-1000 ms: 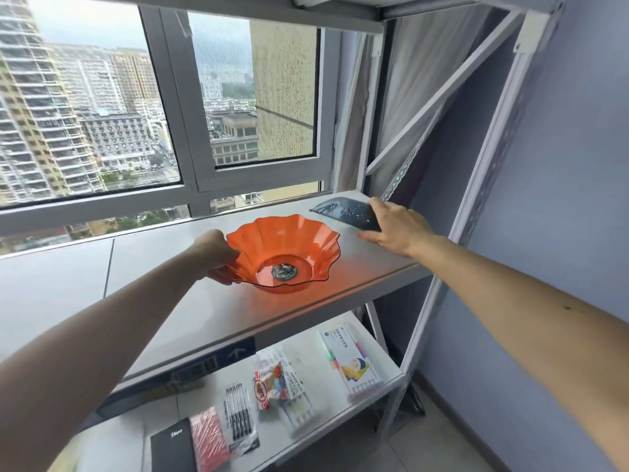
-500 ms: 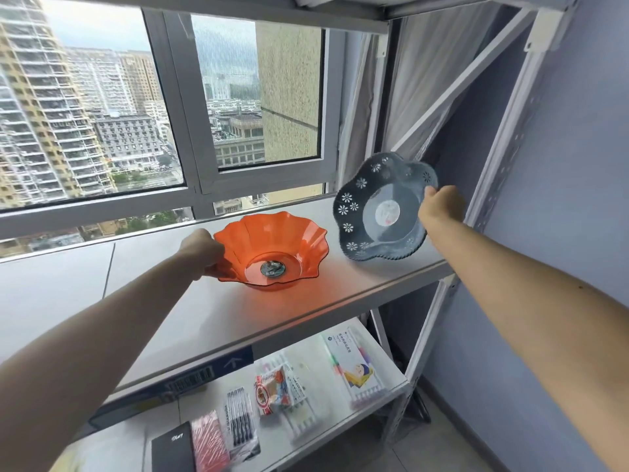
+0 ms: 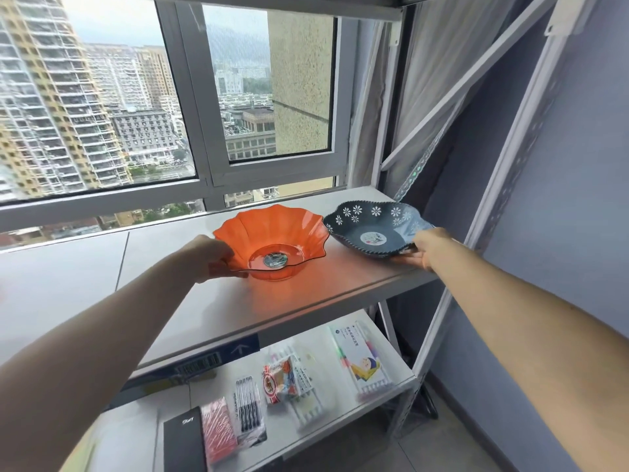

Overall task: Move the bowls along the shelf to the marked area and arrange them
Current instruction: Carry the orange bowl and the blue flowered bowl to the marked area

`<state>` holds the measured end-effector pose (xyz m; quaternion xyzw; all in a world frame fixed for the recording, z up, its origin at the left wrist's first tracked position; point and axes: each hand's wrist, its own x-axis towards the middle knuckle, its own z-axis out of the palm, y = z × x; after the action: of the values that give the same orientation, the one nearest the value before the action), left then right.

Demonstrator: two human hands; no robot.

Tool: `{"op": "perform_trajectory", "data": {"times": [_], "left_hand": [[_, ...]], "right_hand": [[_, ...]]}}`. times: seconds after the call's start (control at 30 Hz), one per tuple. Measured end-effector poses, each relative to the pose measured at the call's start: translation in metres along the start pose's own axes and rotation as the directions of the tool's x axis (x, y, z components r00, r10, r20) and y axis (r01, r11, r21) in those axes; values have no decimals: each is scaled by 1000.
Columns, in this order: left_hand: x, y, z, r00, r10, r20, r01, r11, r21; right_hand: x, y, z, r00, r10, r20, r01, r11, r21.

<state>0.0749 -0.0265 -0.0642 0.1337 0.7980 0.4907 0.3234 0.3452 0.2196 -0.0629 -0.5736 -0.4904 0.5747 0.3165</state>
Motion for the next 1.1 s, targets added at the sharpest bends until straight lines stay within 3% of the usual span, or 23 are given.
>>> {"op": "perform_trajectory", "data": {"times": [0.2, 0.43, 0.73, 1.1], "left_hand": [[-19, -2, -22, 997, 32, -68, -37, 996, -81], [-60, -25, -98, 976, 50, -210, -85, 984, -158], [-141, -103, -249, 890, -18, -455, -111, 960, -256], [-257, -213, -454, 807, -81, -584, -119, 948, -296]], "right_hand": [[-19, -12, 12, 997, -76, 32, 77, 997, -9], [-60, -33, 65, 971, -134, 200, 152, 985, -80], [-174, -34, 203, 876, -176, 450, 264, 954, -142], [-372, 13, 345, 780, -175, 601, 263, 963, -62]]}}
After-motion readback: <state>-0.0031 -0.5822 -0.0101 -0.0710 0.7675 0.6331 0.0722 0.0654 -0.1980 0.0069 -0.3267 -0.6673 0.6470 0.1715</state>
